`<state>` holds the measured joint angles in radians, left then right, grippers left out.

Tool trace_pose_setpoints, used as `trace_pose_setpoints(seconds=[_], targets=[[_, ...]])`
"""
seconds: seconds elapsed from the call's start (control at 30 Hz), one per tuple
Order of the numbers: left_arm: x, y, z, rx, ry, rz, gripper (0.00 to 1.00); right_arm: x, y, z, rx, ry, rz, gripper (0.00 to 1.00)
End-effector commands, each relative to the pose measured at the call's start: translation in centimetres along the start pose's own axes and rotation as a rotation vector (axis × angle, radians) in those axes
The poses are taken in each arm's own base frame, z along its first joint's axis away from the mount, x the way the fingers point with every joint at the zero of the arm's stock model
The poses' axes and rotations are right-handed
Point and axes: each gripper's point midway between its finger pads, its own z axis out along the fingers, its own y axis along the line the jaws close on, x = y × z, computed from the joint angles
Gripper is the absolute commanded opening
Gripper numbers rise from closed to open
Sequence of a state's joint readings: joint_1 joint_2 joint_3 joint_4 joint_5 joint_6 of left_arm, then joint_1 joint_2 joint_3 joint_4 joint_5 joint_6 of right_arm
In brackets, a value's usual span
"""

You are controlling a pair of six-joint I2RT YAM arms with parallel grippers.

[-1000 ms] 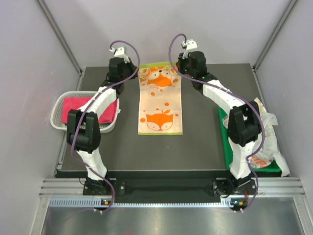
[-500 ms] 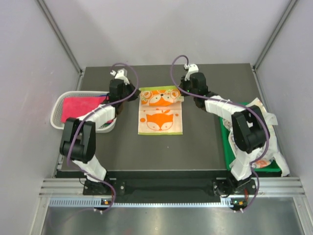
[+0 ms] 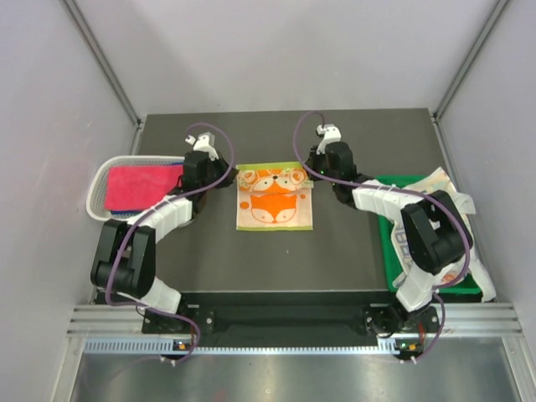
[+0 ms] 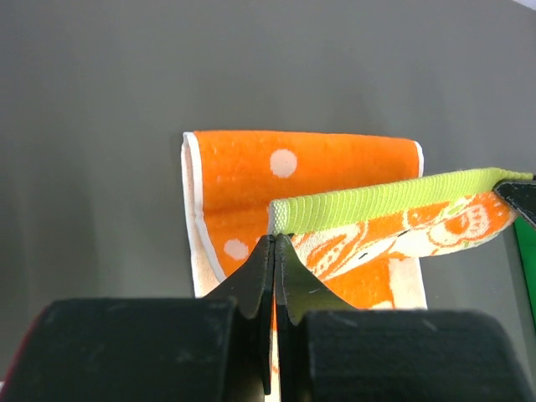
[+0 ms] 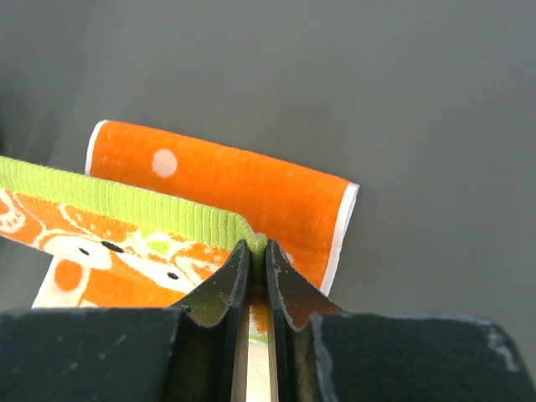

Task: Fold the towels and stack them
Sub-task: Fold the towel

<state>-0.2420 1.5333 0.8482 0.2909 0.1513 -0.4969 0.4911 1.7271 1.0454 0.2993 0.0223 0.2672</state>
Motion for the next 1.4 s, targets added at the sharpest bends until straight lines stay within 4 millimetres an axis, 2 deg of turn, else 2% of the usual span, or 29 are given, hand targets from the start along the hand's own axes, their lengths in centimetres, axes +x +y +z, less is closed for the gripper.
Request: trace_pose_setpoints(seconds=[0.0, 0.1, 0.2, 0.33, 0.53, 0.7, 1.0, 1.13, 1.37], targets=[[-2.3, -0.9, -1.2, 0.023, -0.089, 0.022, 0.0, -2.6, 0.7, -1.2, -0.001, -0.091, 0.028, 0.01], [-1.5, -0.7, -1.2, 0.027, -0.07, 0.02, 0.0, -2.0, 0.9, -1.4, -0.008, -0.083, 0.038, 0.02], [-0.9, -1.1, -1.4, 0.042, -0.061, 0.017, 0.0, -1.3, 1.0, -1.6, -0.011, -0.076, 0.039, 0.07], [1.0, -0.8, -1.7, 0.043, -0.032, 0.006, 0.0, -0.8, 1.1, -2.1, -0.026, -0.076, 0.05, 0.15], [2.6, -0.3, -2.2, 0.027, -0.011, -0.004, 0.0, 0.5, 1.7, -2.9, -0.06, -0.055, 0.08, 0.2], [3.4, -0.1, -2.7, 0.022, 0.011, -0.009, 0.0, 2.0, 2.3, -3.6, -0.094, -0.03, 0.089, 0.2], [2.4, -0.2, -3.7, 0.005, -0.018, -0.004, 0.0, 2.7, 3.1, -5.0, -0.114, -0.03, 0.097, 0.2], [3.1, 0.0, -4.0, 0.001, -0.003, -0.006, 0.0, 3.1, 3.3, -5.3, -0.114, -0.024, 0.086, 0.19], [5.8, 1.0, -4.7, -0.019, 0.037, -0.026, 0.0, 4.5, 3.4, -5.6, -0.121, -0.002, 0.091, 0.19]])
